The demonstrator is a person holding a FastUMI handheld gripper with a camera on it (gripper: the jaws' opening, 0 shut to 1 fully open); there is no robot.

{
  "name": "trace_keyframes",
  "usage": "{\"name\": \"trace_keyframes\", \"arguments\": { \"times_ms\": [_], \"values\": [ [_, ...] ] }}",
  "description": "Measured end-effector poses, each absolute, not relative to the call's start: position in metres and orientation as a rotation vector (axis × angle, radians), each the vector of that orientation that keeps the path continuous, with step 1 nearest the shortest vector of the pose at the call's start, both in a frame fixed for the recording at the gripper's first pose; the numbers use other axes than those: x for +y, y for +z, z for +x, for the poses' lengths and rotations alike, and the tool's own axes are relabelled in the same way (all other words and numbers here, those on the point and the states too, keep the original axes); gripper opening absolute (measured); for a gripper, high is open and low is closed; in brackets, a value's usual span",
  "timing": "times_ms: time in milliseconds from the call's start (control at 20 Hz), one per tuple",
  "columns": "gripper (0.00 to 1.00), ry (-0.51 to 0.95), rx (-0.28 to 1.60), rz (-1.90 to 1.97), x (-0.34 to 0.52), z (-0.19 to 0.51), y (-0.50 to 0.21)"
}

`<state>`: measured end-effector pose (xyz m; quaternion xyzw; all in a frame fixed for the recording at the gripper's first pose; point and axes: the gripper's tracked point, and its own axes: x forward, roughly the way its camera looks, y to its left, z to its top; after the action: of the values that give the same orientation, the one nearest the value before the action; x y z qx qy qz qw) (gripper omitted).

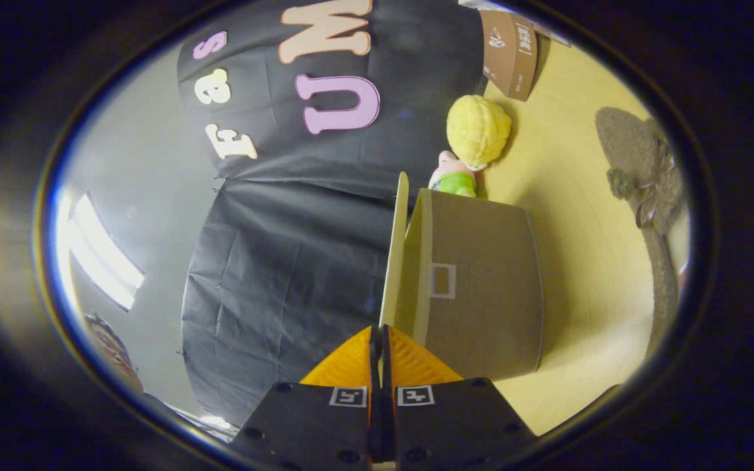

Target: Open the storage box then place both shoes into the box .Put the left shoe in first, then the right shoe, with the right side of both shoes facing outward in a uniform manner.

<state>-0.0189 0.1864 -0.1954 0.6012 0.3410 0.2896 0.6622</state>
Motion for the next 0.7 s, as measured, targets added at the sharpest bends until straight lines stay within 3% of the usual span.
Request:
{"name": "trace_keyframes", "arguments": {
  "times_ms": [700],
  "values": [
    [0.03, 0.742, 0.716, 1.065, 0.254, 0.019, -0.080]
  ]
}}
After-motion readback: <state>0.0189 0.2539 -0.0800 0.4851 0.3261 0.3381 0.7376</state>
